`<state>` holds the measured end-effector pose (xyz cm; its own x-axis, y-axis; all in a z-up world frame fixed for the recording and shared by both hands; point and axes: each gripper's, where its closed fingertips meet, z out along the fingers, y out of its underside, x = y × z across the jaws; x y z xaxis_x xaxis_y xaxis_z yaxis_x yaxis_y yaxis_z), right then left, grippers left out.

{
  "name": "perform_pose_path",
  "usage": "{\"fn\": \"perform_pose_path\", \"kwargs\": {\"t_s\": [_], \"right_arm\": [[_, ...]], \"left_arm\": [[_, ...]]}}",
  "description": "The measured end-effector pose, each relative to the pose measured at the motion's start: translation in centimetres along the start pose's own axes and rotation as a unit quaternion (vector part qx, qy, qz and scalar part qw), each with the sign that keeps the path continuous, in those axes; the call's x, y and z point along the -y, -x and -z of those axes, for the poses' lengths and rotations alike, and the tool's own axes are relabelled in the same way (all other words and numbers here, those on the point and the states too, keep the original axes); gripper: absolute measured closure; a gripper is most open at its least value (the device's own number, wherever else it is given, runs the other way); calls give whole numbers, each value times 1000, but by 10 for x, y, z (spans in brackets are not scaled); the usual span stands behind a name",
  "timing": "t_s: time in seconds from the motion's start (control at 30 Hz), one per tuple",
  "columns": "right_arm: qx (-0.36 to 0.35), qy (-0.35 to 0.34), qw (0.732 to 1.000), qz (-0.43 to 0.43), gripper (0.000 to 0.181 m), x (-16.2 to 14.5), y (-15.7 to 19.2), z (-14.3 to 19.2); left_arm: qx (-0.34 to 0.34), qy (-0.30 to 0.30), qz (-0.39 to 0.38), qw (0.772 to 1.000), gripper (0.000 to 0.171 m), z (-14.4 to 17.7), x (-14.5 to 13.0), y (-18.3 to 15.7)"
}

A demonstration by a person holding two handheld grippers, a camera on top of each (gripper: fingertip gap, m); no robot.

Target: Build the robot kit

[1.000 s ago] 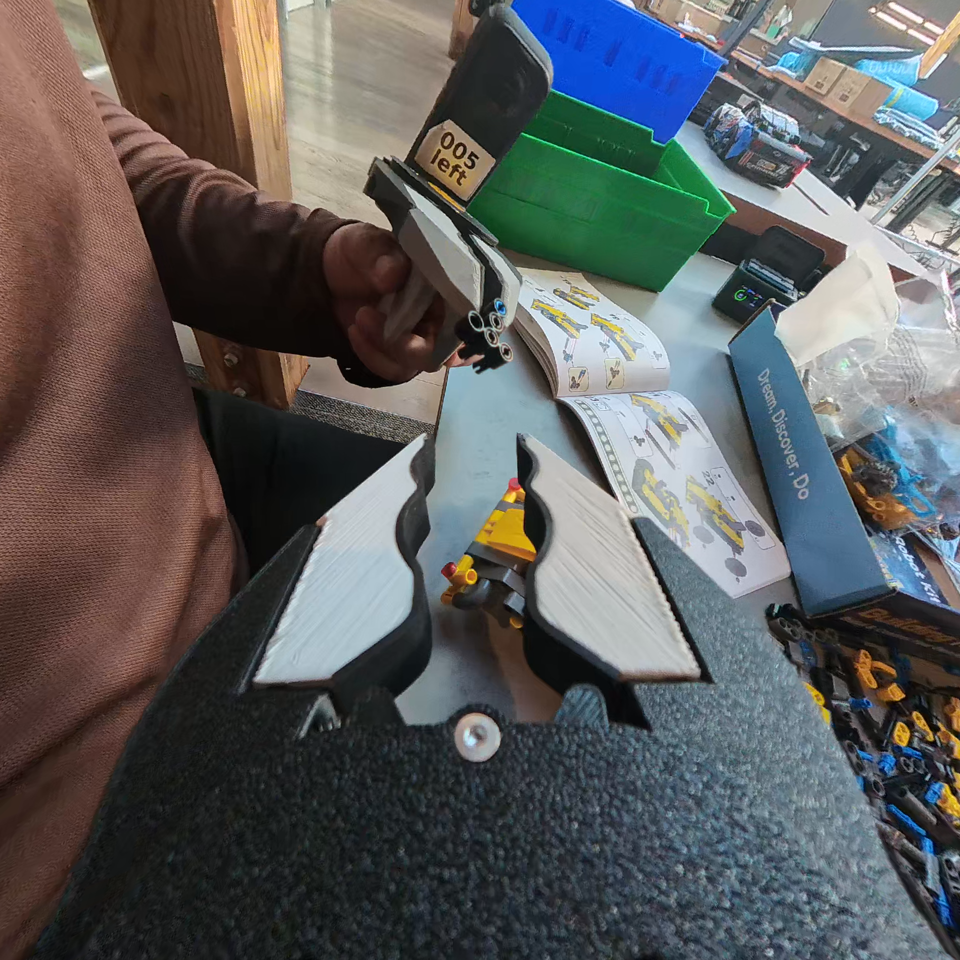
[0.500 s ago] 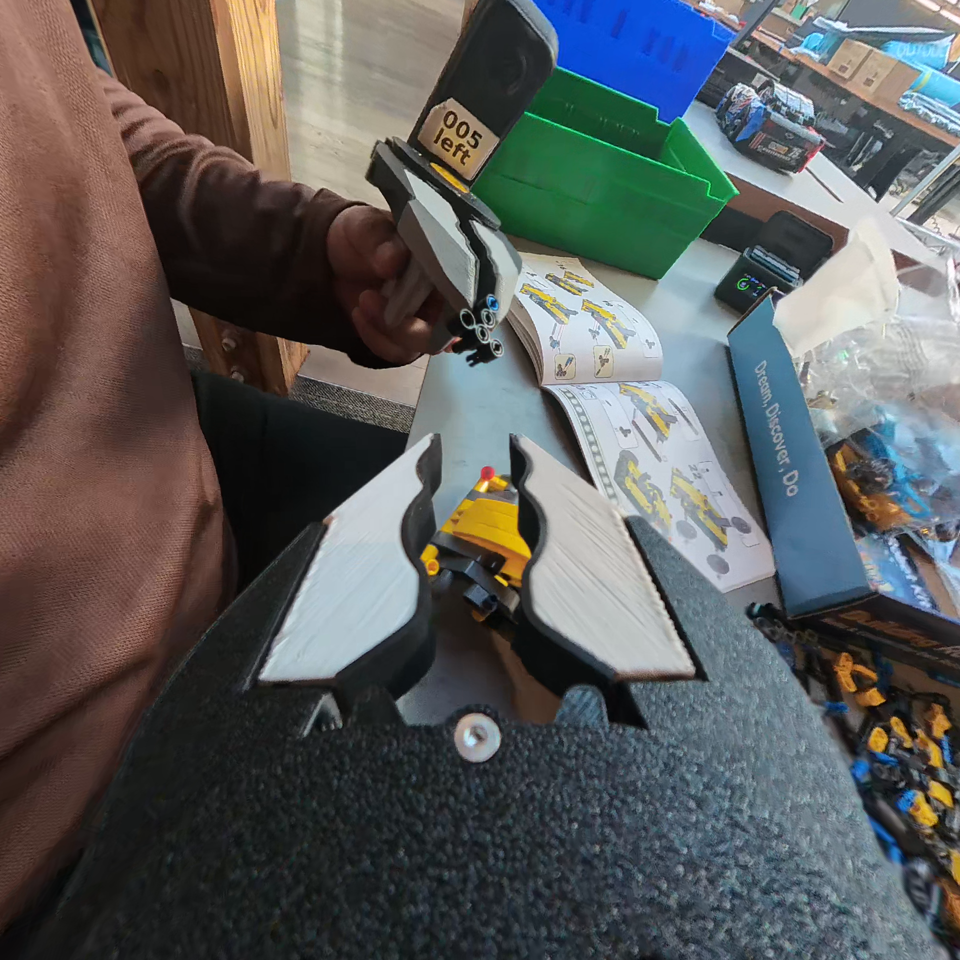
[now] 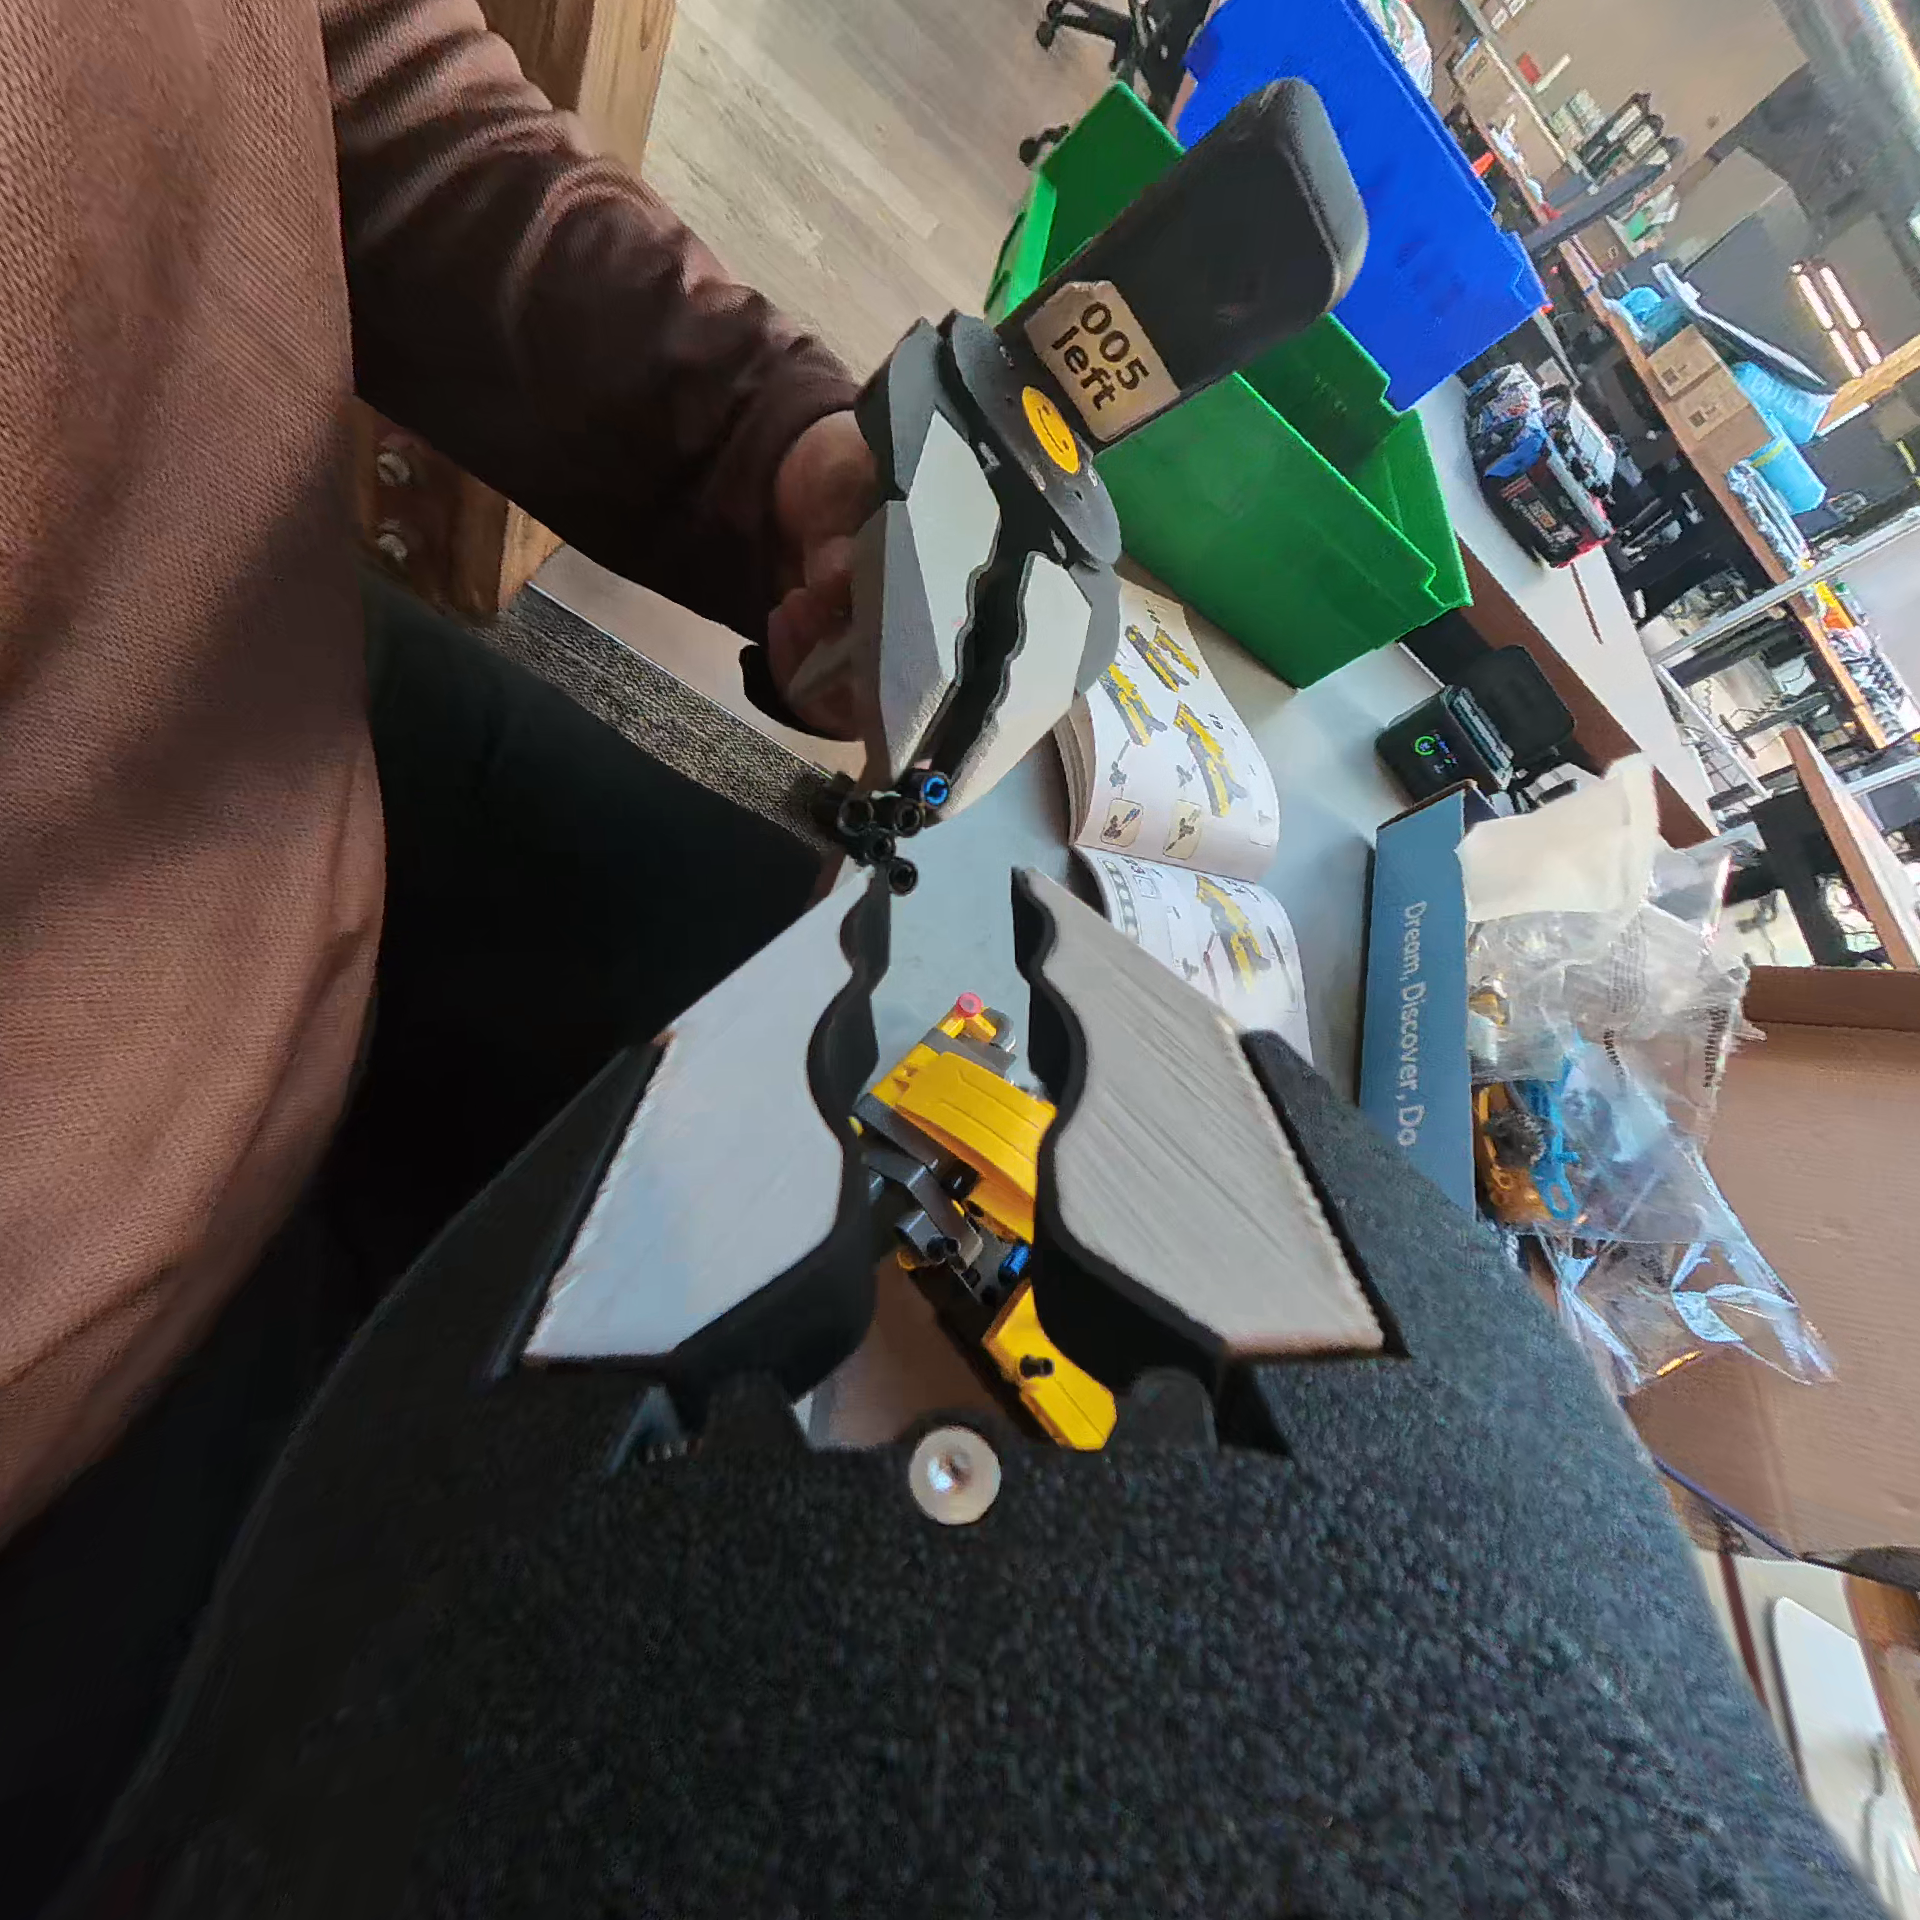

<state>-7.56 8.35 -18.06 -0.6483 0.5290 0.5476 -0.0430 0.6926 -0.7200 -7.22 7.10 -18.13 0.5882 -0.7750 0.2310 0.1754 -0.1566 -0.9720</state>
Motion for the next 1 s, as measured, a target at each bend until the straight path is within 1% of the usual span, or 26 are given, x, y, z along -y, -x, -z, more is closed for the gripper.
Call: {"fn": "perform_pose_path", "kwargs": {"t_s": [0.07, 0.27, 0.4, 0.5, 0.6, 0.67, 0.87, 0.93, 1.0], "right_arm": [[-3, 6, 1000, 8, 164, -1, 3, 0], [22, 18, 999, 27, 158, 1, 14, 3], [48, 38, 997, 52, 157, -3, 21, 4], [56, 46, 996, 53, 152, -6, 23, 3], [47, 41, 997, 42, 151, -6, 21, 3], [40, 36, 997, 49, 151, -3, 21, 4], [37, 51, 995, 77, 152, -6, 27, 4], [15, 58, 994, 93, 153, -6, 23, 6], [-13, 55, 993, 107, 159, -4, 18, 8]], "left_arm": [[-6, 6, 0, 1000, 167, -2, -1, -2], [-37, 33, -6, 999, 167, -8, -6, -11], [-43, 60, -18, 997, 167, -12, -10, -9], [-49, 64, -21, 997, 167, -14, -8, -7], [-53, 69, -14, 996, 167, -16, -7, -4], [-61, 79, -12, 995, 167, -19, -9, -6], [-81, 94, -4, 992, 167, -27, -11, -8], [-74, 84, 3, 994, 167, -27, -7, -6], [-67, 65, 17, 995, 167, -25, -2, -2]]}}
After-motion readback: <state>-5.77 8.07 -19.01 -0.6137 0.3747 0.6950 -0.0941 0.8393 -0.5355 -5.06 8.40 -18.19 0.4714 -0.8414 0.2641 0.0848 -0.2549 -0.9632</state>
